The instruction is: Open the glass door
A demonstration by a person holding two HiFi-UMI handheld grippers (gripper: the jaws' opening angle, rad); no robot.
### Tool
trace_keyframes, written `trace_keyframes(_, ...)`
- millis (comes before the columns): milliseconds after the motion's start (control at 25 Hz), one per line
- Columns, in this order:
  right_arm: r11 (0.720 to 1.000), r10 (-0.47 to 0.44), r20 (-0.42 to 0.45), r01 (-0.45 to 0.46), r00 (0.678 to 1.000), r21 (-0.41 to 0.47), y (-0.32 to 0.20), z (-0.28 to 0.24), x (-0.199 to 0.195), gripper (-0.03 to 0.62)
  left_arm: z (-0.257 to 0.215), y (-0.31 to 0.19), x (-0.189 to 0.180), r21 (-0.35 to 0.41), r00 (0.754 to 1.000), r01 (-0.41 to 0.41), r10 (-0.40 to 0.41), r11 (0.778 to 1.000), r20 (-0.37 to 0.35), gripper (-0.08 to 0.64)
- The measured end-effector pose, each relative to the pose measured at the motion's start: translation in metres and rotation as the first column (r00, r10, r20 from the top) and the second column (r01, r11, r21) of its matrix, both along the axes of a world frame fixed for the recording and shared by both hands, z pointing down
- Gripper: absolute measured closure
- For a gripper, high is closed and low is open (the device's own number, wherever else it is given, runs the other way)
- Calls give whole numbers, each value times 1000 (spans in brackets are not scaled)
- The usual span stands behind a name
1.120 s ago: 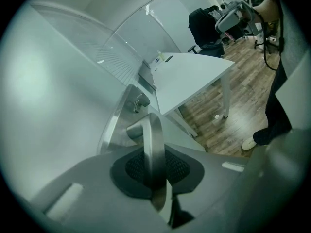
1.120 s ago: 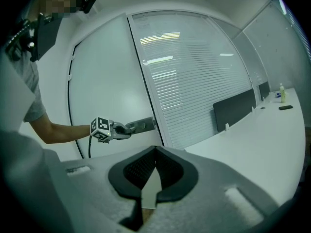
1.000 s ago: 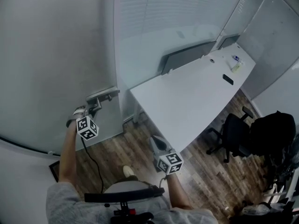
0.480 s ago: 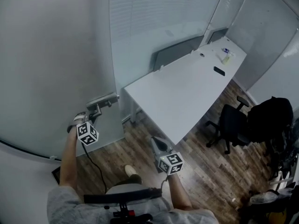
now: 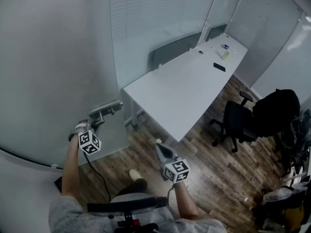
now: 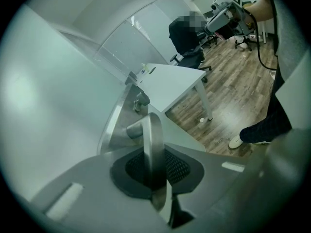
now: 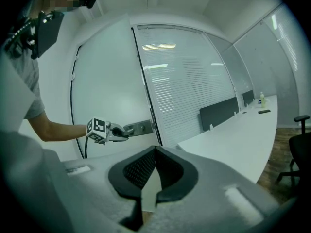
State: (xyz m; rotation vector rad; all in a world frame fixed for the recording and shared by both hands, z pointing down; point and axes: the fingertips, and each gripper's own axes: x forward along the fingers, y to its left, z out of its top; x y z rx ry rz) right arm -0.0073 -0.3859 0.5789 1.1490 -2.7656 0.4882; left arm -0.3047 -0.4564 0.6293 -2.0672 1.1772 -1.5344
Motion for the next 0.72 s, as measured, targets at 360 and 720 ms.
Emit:
trace_keyframes(360, 998, 63, 3, -63, 998, 3, 45, 6, 28, 592, -1, 32, 22, 15, 998, -53, 53, 998, 16, 523)
trace_keyframes(720, 993, 116, 29, -116, 993, 2, 92, 5, 45, 592, -2, 69, 42, 15, 994, -109, 108, 994, 32, 525)
